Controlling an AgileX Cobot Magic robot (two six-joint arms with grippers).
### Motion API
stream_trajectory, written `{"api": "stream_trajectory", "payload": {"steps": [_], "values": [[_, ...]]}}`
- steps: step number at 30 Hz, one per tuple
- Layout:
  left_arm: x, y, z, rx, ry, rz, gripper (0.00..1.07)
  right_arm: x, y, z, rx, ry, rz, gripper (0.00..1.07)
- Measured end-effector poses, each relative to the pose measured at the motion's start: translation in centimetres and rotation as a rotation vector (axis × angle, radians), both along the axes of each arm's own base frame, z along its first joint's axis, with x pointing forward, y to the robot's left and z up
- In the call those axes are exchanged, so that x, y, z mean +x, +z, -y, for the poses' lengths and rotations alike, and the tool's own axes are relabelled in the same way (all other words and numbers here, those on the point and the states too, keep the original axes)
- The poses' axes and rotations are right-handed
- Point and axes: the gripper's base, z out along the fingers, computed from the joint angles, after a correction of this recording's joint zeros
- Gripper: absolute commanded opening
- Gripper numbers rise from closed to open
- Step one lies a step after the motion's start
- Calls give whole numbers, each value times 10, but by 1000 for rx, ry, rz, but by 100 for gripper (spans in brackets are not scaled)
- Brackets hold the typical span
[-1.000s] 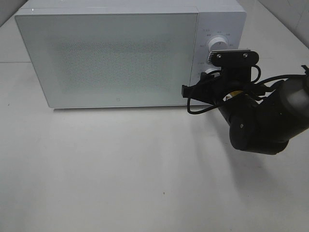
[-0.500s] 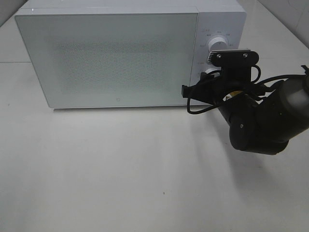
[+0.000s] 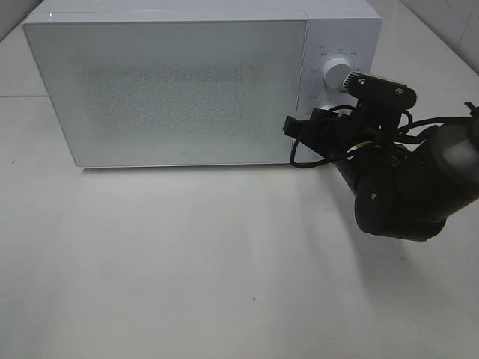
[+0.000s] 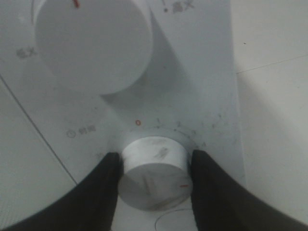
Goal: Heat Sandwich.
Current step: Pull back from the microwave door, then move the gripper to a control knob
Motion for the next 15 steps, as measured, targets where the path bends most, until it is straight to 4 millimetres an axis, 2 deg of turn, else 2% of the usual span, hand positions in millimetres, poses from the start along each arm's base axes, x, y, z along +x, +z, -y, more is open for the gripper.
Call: {"api": "stream_trajectory", "payload": {"steps": [15], "values": [[0, 0, 0, 0, 0, 0, 100, 0, 0, 0, 391, -96, -2, 14]]}}
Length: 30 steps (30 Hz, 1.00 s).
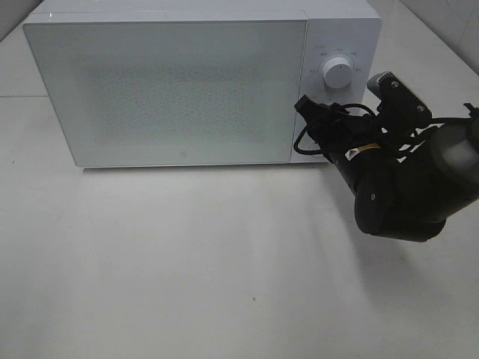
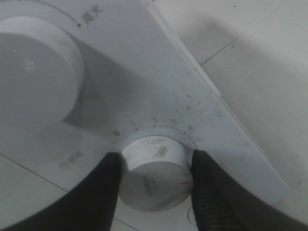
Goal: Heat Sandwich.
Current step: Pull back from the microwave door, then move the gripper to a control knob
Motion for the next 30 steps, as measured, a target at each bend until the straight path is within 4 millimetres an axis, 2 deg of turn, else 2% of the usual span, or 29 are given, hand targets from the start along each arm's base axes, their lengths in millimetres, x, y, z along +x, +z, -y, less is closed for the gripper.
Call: {"api": "stream_trajectory", "payload": {"steps": [24, 26, 30], "values": [[0, 0, 0, 0, 0, 0, 100, -1, -1, 1, 649, -161, -1, 15], [0, 0, 0, 0, 0, 0, 100, -1, -1, 2, 762, -196, 0, 15], [0, 0, 0, 0, 0, 0, 100, -1, -1, 1, 875, -225, 0, 15]]}}
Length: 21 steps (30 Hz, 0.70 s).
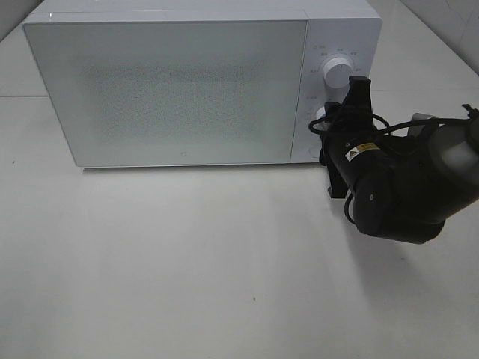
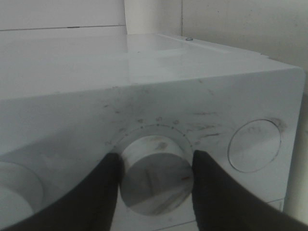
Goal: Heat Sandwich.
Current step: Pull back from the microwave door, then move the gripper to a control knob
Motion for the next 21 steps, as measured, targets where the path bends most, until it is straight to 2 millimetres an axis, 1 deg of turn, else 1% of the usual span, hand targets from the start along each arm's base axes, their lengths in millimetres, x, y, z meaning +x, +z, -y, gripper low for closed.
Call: {"api": "stream_trajectory", "payload": {"steps": [2, 6, 9, 17, 21], "values": [[0, 0, 0, 0, 0, 0, 100, 0, 0, 0, 15, -5, 0, 15], [0, 0, 0, 0, 0, 0, 100, 0, 0, 0, 102, -29, 0, 16], [0, 0, 0, 0, 0, 0, 100, 0, 0, 0, 122, -34, 0, 16], [0, 0, 0, 0, 0, 0, 100, 0, 0, 0, 124, -33, 1, 17], [0, 0, 0, 0, 0, 0, 100, 0, 0, 0, 124, -32, 1, 19]]}}
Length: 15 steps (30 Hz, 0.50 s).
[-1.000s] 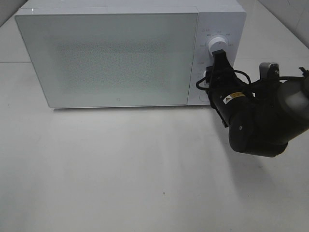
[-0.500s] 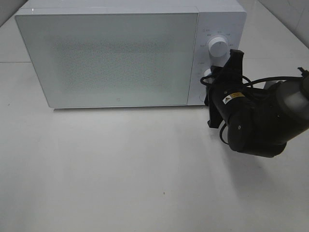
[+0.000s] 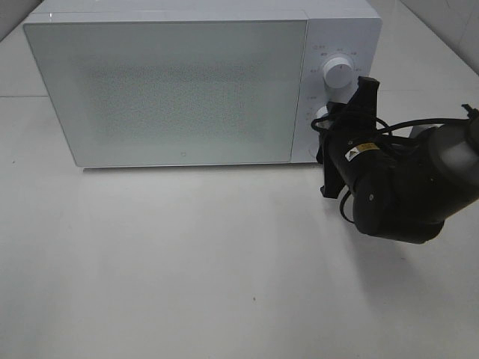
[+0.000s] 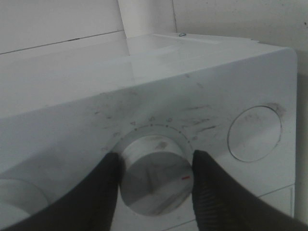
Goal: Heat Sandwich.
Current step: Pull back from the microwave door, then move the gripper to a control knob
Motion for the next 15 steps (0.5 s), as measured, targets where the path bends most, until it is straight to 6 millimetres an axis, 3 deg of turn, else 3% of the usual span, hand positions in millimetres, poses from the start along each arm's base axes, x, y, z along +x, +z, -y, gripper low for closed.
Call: {"api": "stream_trajectory", "payload": {"steps": [9, 15], "values": [[0, 0, 0, 0, 0, 0, 100, 0, 0, 0, -1, 3, 1, 24], [0, 0, 0, 0, 0, 0, 100, 0, 0, 0, -1, 3, 1, 42]]}}
